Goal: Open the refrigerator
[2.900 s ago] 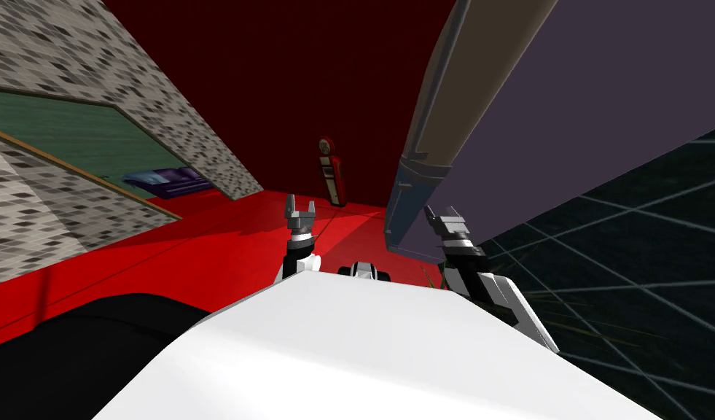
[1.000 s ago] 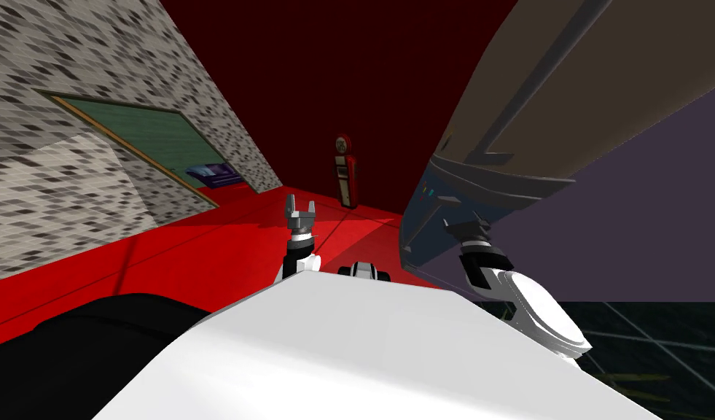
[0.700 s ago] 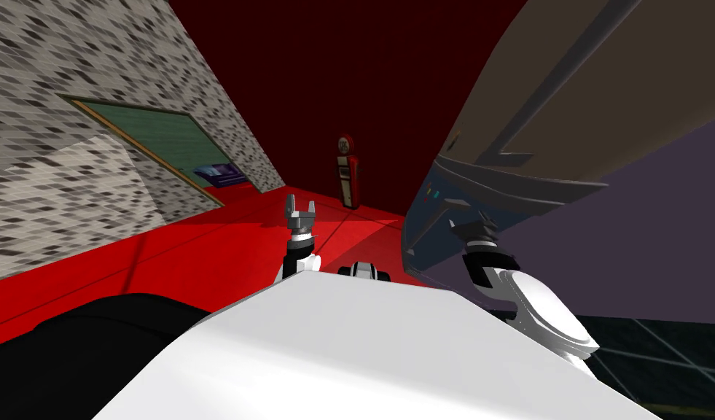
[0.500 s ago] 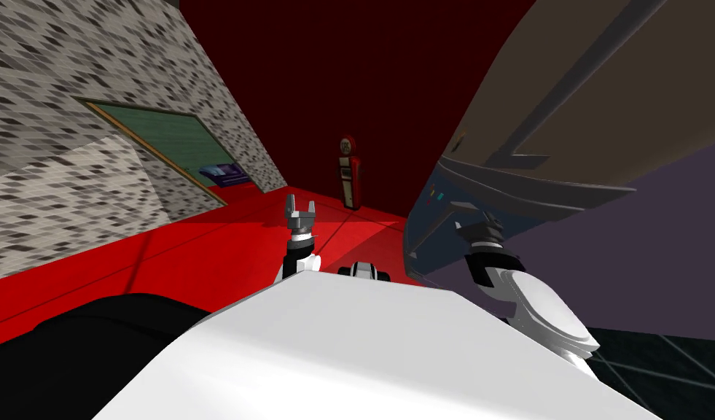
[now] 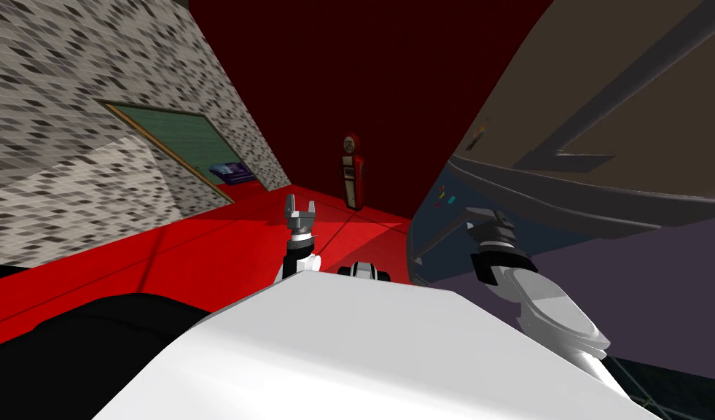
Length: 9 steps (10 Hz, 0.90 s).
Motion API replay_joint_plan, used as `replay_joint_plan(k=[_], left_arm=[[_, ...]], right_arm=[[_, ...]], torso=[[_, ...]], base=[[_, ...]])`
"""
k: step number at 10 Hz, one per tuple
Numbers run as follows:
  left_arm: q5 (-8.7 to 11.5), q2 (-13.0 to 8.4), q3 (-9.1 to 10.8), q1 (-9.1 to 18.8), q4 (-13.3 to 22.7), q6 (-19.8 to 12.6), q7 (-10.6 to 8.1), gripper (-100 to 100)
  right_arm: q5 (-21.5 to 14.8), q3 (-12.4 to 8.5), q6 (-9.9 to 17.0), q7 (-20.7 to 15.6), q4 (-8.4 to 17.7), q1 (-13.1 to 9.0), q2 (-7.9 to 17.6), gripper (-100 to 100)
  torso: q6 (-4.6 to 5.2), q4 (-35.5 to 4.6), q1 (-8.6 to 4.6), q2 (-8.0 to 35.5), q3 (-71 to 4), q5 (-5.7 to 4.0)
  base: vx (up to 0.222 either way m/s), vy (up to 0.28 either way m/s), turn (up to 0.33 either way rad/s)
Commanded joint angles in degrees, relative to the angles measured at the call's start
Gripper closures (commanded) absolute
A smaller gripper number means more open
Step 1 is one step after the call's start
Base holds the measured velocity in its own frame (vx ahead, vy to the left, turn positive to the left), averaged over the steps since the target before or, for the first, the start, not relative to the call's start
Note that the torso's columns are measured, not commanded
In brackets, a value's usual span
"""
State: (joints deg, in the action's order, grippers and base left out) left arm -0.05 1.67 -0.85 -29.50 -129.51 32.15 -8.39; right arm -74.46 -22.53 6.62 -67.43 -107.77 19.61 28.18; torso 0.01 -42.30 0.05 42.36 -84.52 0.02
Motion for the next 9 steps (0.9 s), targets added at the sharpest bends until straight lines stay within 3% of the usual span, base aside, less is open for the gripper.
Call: replay_joint_plan(k=[1, 2, 4, 5, 6, 7, 9], left_arm=[[0.0, 0.0, 0.0, 0.0, 0.0, 0.0, 0.0, 0], [0.0, 0.0, 0.0, 0.0, 0.0, 0.0, 0.0, 0], [0.0, 0.0, 0.0, 0.0, 0.0, 0.0, 0.0, 0], [0.0, 0.0, 0.0, 0.0, 0.0, 0.0, 0.0, 0], [0.0, 0.0, 0.0, 0.0, 0.0, 0.0, 0.0, 0], [0.0, 0.0, 0.0, 0.0, 0.0, 0.0, 0.0, 0], [0.0, 0.0, -0.01, 0.0, 0.0, 0.0, 0.0, 0]], right_arm=[[-3.0, -1.0, 1.1, -2.7, 1.2, -0.2, 0.9, -100], [-3.2, -1.1, 0.1, -1.8, 0.9, -0.4, -0.2, -100], [-1.8, -2.5, -0.9, -1.1, 1.7, -0.1, 2.1, -100], [-2.4, -2.3, -0.9, -1.2, 1.7, -0.3, 1.4, -100], [-3.4, -1.2, 0.1, -2.0, 1.0, -0.5, -0.3, 100], [-2.5, -1.5, -0.1, -1.6, 0.9, -0.1, 0.8, 100], [-1.7, -2.5, 0.9, -2.5, 1.6, -0.2, 1.2, 100]], torso=[[-0.01, 0.0, -0.01, 0.0, 0.0, 0.0], [-0.01, 0.0, -0.02, 0.0, 0.0, -0.01], [0.01, 0.0, -0.06, -0.1, -0.1, -0.01], [-0.07, 0.0, -0.05, -0.3, -0.2, 0.02], [-0.16, 0.0, -0.17, -0.2, -0.2, 0.0], [-0.1, 0.0, -0.34, 0.1, 0.0, -0.18], [-0.03, 0.2, -0.01, -0.6, -0.3, -0.13]], base=[[0.063, 0.019, 0.053], [0.029, 0.009, 0.012], [0.089, 0.031, -0.041], [0.033, 0.028, -0.029], [-0.077, -0.036, 0.077], [-0.041, -0.03, 0.048], [0.153, 0.144, -0.051]])
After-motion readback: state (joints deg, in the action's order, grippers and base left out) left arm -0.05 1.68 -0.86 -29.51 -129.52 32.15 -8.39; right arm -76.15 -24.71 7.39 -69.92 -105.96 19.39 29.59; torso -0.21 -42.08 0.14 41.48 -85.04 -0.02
